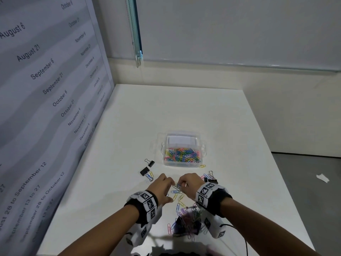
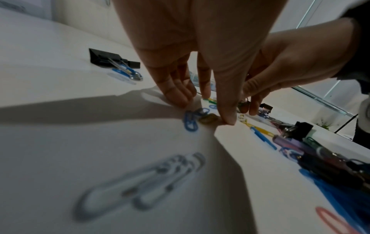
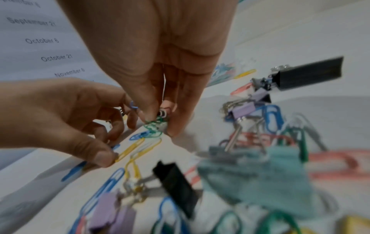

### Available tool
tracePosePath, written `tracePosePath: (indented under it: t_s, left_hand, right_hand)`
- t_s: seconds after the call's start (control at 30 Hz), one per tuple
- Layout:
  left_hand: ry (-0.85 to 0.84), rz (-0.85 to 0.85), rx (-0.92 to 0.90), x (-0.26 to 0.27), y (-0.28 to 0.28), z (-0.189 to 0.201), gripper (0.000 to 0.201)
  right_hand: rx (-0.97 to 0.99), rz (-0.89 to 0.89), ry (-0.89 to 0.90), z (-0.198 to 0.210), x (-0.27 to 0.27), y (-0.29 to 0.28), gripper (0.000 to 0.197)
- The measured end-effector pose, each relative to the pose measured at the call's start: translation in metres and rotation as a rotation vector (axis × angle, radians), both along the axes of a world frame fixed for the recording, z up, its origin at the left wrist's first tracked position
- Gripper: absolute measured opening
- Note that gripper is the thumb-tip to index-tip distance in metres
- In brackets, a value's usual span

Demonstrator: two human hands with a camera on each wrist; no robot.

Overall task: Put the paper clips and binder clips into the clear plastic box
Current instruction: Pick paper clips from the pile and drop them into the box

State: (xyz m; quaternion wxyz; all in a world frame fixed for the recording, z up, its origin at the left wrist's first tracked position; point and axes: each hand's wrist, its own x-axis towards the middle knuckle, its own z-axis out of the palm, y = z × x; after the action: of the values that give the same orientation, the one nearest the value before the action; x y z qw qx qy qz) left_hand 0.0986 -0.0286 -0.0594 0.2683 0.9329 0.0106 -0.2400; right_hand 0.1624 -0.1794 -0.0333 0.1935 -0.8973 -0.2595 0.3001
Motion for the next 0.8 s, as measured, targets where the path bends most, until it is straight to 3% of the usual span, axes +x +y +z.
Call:
tracePosePath:
  t_s: [0.23,0.47,0.53,0.63,0.8]
  left_hand:
    - [-0.057,-0.007,0.003,0.005,0.000,0.001,0.019]
    - [-0.023,-0.043,0.043,0.006,0.006,0.005,0.020]
    - [0.019,-0.034,0.027,0.004,0.009,0.007,0.036]
    - [0.120,-0.107,0.096,-0.001,0.019,0.010,0.060]
    - [0.083,-0.047,0.105,-0.020,0.027,0.004,0.056]
  right_hand:
    - [0.088,-0.093,-0.058,0.026,0.034,-0.004,0.027]
    - [0.240,-0.305,-0.181,0.038,0.062,-0.004,0.036]
    - [0.199,-0.256,-0.172,0.030,0.052,-0.006,0.031]
    - [0.053,-0.003,-0.065,0.013,0.028,-0.010,0.026]
    - [-0.074,0.237,0.036,-0.015,0.005,-0.005,0.079]
